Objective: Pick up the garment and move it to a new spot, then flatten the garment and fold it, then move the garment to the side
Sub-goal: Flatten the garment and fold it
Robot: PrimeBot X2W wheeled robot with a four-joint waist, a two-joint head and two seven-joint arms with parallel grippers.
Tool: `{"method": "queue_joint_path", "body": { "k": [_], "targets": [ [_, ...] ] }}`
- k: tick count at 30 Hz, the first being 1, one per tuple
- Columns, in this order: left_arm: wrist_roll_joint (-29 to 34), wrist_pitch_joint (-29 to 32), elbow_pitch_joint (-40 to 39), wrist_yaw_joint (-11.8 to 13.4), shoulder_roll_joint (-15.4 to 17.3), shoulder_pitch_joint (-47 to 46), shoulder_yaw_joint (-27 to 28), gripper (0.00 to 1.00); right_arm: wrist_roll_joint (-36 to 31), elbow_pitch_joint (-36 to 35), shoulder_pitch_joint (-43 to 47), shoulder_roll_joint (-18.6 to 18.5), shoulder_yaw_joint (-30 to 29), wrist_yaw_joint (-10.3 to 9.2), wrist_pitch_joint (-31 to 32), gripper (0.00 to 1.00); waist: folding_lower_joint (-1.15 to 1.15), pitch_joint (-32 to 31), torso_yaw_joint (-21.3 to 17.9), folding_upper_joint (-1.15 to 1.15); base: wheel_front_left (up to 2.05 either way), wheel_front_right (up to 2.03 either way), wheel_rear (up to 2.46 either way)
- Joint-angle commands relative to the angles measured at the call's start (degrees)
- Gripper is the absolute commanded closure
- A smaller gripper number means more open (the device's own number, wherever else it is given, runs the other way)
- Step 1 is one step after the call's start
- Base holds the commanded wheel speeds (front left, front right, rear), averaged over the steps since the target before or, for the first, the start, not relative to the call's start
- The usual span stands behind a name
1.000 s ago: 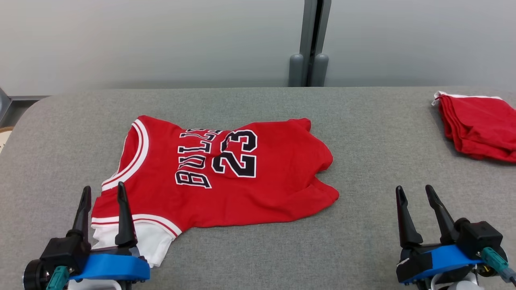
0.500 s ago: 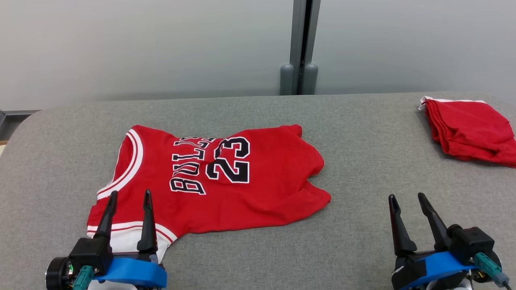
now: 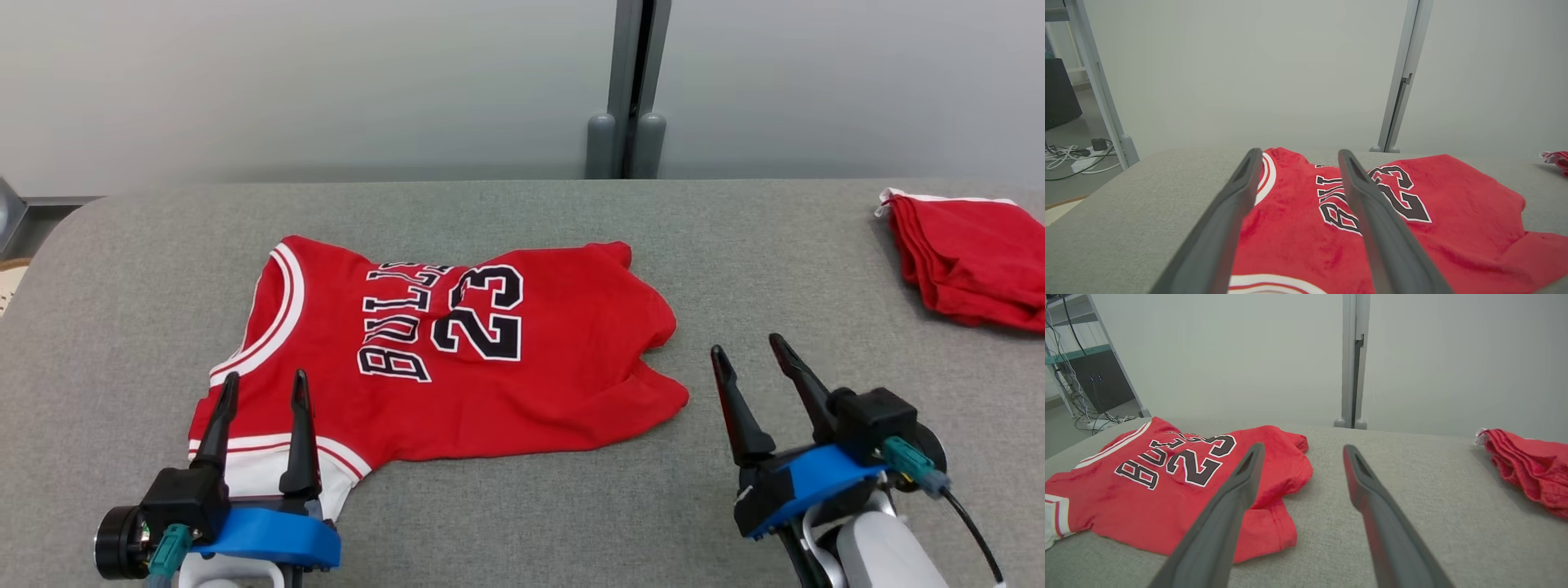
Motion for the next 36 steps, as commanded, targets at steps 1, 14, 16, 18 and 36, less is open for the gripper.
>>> {"method": "queue_joint_path", "body": {
  "k": [1, 14, 16, 18, 36],
  "targets": [
    [0.5, -0.3, 0.1, -0.3, -0.3, -1.0, 0.0, 0.00, -0.2, 0.8, -1.8, -0.1, 0.6, 0.01, 0.2, 0.00, 0.00, 0.6, 0.6, 0.00, 0.00, 0.00, 0.00],
    [1.0, -0.3, 0.2, -1.1, -2.1, -3.0, 0.7, 0.00, -5.0, 19.9, -9.9, -0.6, 1.4, 0.01, 1.3, 0.00, 0.00, 4.2, 5.7, 0.00, 0.00, 0.00, 0.00],
    [1.1, -0.3, 0.3, -1.3, -2.3, -3.1, 0.9, 0.00, -5.6, 22.9, -10.5, -0.6, 0.8, 0.01, 1.1, 0.00, 0.00, 4.7, 6.1, 0.00, 0.00, 0.00, 0.00],
    [1.2, -0.3, 0.3, -1.4, -2.5, -3.5, 1.1, 0.00, -6.2, 25.5, -11.2, -0.6, 0.1, 0.01, 0.6, 0.00, 0.00, 5.1, 6.5, 0.00, 0.00, 0.00, 0.00],
    [1.6, -0.3, 1.2, -2.1, -3.4, -1.7, 2.9, 0.00, 0.1, 30.7, -11.4, -2.3, 4.1, 0.00, -4.2, 1.00, 0.00, 2.2, 3.5, 0.00, 0.00, 0.00, 0.00]
  ]
}}
